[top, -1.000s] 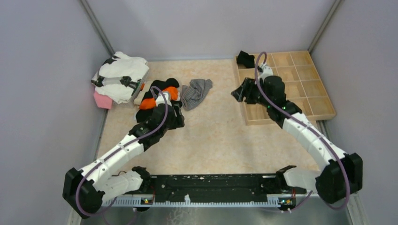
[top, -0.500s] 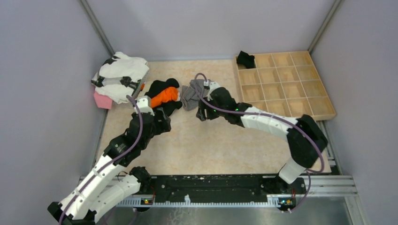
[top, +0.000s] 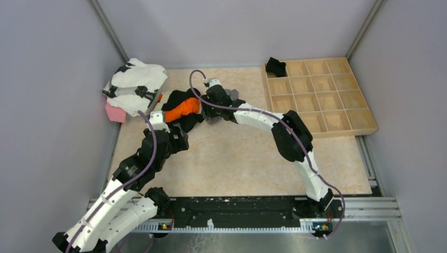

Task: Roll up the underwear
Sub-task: Move the underwear to the center of the board.

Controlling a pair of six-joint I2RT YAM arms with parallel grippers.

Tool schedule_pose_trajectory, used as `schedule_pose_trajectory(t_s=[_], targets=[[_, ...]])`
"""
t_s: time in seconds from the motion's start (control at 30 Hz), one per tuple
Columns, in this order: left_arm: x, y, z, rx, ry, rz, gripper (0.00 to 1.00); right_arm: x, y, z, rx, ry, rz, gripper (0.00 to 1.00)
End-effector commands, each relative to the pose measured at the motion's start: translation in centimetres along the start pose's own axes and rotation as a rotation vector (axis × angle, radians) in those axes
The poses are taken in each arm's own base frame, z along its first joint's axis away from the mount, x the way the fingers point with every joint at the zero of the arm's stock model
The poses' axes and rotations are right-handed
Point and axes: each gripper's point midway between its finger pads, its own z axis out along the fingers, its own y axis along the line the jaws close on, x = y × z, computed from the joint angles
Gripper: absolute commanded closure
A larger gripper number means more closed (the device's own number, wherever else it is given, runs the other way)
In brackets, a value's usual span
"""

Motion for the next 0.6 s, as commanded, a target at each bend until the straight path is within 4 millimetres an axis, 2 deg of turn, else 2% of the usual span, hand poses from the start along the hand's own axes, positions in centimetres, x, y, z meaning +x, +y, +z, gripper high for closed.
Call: schedule_pose_trajectory(t_s=[0.0,0.1,0.27,0.33,0.47,0.57], targets=[[-0.2,0.5,0.0,-0.017,-0.013,0.013,0.15,-0.7,-0.6,1.7,0.074,0.006,-0.026,0.52],[-0.3,0.5,-0.1,-0.014,-0.018,0.010,0.14,-0.1,-1.4,2.5,0.119,0.028,-0.044,0.53],[-0.4,0.4,-0.2,-0.007,-0.025,0.006,0.14,0.9,-2.3,2.8,0.150,0.059,-0.059,0.54],[-0.3,0.4,-0.1,-0.007,-0.024,0.007,0.14,1.2,-2.2,2.9,0.137,0.059,-0.056,0.60],[-0.3,0.4,-0.1,-0.010,-0.021,0.008,0.14,0.9,-1.3,2.6,0.086,0.050,-0.058,0.82],[-0.3,0.4,-0.1,-0.009,-0.024,0.006,0.14,-0.4,-0.4,0.9,0.037,0.005,-0.059,0.96]])
